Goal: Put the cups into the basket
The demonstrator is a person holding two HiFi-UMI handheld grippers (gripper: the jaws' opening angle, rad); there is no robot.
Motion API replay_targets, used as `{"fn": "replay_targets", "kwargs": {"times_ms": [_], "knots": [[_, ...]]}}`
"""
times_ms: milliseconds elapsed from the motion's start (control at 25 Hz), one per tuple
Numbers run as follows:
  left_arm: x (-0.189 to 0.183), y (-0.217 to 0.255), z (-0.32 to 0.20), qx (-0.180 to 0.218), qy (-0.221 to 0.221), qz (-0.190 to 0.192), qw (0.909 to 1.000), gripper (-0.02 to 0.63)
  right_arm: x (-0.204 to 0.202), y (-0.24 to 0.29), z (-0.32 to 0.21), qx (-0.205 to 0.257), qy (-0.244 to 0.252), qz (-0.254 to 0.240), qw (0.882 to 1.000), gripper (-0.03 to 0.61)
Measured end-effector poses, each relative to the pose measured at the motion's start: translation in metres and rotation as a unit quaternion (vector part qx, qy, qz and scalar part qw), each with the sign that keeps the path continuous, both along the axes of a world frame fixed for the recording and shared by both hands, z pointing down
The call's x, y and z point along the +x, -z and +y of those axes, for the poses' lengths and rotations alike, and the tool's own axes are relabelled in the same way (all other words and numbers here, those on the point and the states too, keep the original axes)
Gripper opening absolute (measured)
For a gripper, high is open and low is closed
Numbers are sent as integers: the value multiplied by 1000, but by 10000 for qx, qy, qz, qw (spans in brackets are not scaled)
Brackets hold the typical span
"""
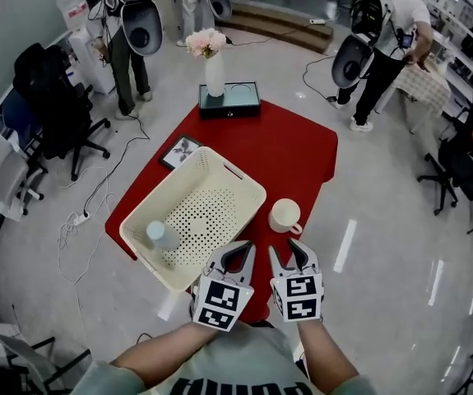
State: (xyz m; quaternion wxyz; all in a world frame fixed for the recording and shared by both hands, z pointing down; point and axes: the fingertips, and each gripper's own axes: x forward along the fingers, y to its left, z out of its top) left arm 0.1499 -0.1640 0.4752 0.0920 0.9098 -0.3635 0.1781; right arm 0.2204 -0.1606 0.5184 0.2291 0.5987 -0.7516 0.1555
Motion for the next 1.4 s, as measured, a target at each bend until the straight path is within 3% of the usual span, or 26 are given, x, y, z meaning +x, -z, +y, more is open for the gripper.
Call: {"fn": "replay_targets", "kwargs": {"times_ms": [400,760,1400], "knots": [[25,-27,-25,-169,291,-213,9992,7,36,-34,-42,-167,183,129,9996,291],[29,-55,-36,-437,626,-255,9968,7,49,-65,-79,-403,422,131,9982,359],[31,-84,-42,-637,814,-393,9939,7,49,-112,-99,-838,817,324,9926,383]]}}
